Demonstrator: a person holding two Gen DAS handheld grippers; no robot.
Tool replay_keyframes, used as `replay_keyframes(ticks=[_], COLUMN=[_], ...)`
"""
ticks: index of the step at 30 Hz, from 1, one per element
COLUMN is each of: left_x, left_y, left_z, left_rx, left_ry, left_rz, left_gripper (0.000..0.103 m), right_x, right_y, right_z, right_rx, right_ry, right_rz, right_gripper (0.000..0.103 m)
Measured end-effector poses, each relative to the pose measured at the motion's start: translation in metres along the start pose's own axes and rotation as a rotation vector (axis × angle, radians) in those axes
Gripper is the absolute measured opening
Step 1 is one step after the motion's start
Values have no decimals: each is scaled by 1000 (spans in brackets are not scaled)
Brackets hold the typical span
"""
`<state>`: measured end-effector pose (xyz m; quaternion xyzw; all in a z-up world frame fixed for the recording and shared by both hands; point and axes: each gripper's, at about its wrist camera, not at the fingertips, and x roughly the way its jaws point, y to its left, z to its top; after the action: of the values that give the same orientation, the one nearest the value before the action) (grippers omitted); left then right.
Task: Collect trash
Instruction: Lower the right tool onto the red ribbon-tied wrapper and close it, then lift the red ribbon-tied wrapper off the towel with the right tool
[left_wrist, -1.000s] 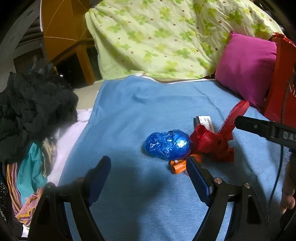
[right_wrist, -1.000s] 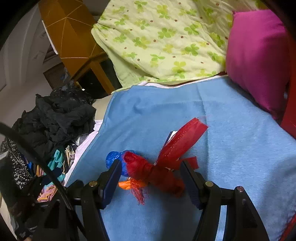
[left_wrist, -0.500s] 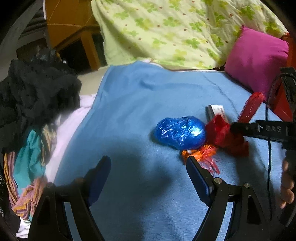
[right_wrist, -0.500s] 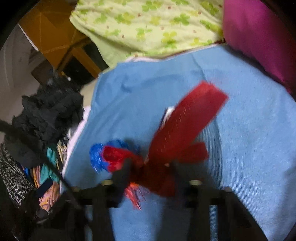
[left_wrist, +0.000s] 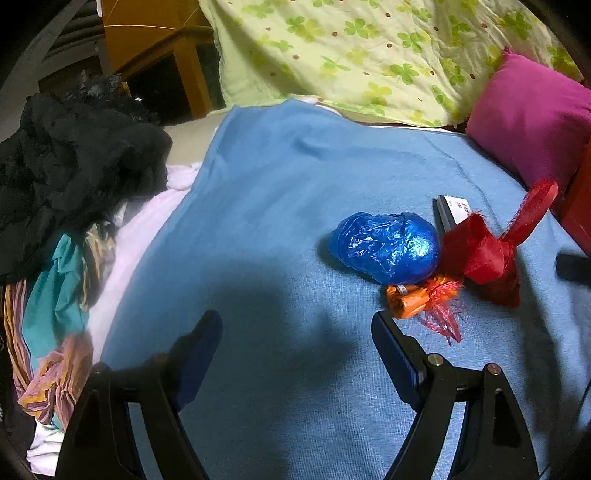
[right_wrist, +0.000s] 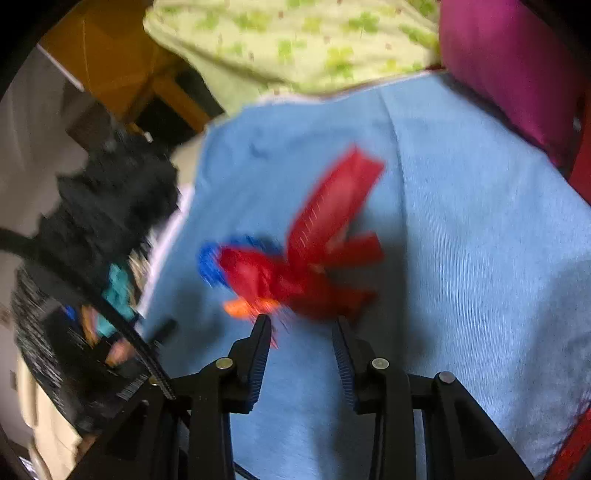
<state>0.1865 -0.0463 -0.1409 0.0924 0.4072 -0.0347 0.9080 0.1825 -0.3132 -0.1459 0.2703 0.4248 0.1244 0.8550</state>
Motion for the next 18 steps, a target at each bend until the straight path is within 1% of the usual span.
replay_keyframes(ticks=[1,2,3,4,6,8,11,13,14,15,17,18], left_x=[0,1,2,3,4,5,7,8,9,9,10,11], left_y=[0,-1,-1,-1,-1,-1,-2,-3,-3,-3,0,1], left_z=[0,0,-1,-1,-2,-2,-3,-4,-5,-5,-4,-3], left_rx=[2,7,9,9,9,12,16,23,25,25,16,10], left_ry=[1,3,5,8,11,13,19,20,21,22,24,25], left_rz=[0,2,4,5,2,5,5,9,14,16,19,21], left_gripper=[83,83,83,83,83,83,83,83,83,83,83,83], right_x=[-1,1,6,10,19,32,50,61,68,74,79,77], right_y=[0,-1,-1,-1,0,-1,-7,-5,-2,1,9,15], right_z=[2,5,7,9,15,22,25,27,26,22,15,10], right_rx=[15,29,43,54,58,72,102,79,56,35,4,-23], right_ry=[-20,-27,-26,-32,-58,-62,-59,-48,-16,25,91,120], right_rz=[18,33,40,40,19,-17,-15,-13,-24,-43,-54,-59], right_gripper=[39,42,58,65,66,66,66,60,39,31,30,28])
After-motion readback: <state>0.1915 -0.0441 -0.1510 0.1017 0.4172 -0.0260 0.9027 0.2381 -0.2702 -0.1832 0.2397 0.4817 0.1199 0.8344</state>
